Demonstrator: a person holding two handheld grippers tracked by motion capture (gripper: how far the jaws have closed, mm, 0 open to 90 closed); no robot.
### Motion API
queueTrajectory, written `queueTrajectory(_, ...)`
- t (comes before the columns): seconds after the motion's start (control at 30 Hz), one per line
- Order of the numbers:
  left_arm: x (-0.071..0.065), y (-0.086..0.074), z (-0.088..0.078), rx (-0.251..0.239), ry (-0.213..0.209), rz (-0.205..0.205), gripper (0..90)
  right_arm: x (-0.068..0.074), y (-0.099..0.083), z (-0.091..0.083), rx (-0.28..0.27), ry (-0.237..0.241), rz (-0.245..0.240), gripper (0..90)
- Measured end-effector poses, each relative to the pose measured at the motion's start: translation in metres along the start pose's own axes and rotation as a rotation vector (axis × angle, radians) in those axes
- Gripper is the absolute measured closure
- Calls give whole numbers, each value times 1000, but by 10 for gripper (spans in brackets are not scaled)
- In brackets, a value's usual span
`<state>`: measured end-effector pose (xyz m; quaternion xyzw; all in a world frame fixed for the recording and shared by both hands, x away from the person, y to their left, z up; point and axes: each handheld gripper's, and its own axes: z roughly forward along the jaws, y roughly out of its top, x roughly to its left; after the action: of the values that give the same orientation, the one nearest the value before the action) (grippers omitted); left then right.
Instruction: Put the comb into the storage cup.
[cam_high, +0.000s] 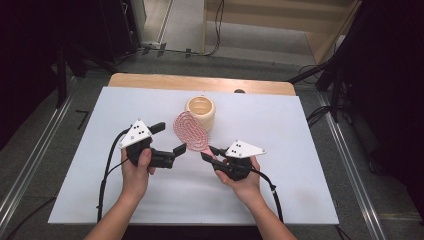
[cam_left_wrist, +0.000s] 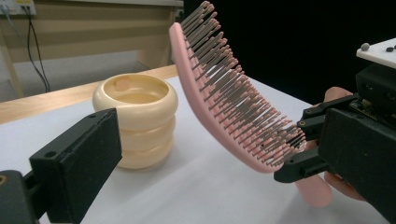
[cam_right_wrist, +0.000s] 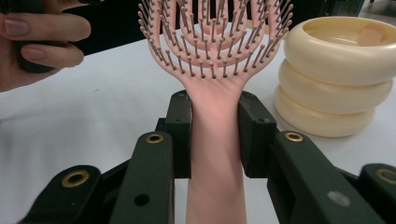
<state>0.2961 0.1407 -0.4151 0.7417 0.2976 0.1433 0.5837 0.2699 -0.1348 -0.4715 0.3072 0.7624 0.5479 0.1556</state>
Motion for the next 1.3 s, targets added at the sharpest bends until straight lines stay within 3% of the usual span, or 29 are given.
queueTrajectory(0.3,-2,1,4,-27,-41,-42,1,11,0,3,-17,42,-49,679)
queueTrajectory(0.33,-2,1,4,-23,-38,-45,22,12,0,3,-18,42,-52,679)
queueTrajectory(0.4,-3,2,6,-19,-33,-61,159,15,0,4,-20,42,-64,679)
queueTrajectory(0.47,-3,2,7,-15,-53,-70,154,17,0,4,-25,47,-73,679)
queueTrajectory(0.7,-9,3,11,-7,-63,-89,187,21,1,3,-36,42,-88,679)
queueTrajectory(0.97,-10,2,13,12,-86,-89,363,22,1,2,-46,14,-107,679)
queueTrajectory(1.17,-5,4,15,40,-132,-166,467,22,0,2,-48,-14,-120,679)
queueTrajectory(1.3,-3,6,16,44,-154,-180,532,20,-2,3,-51,-24,-116,679)
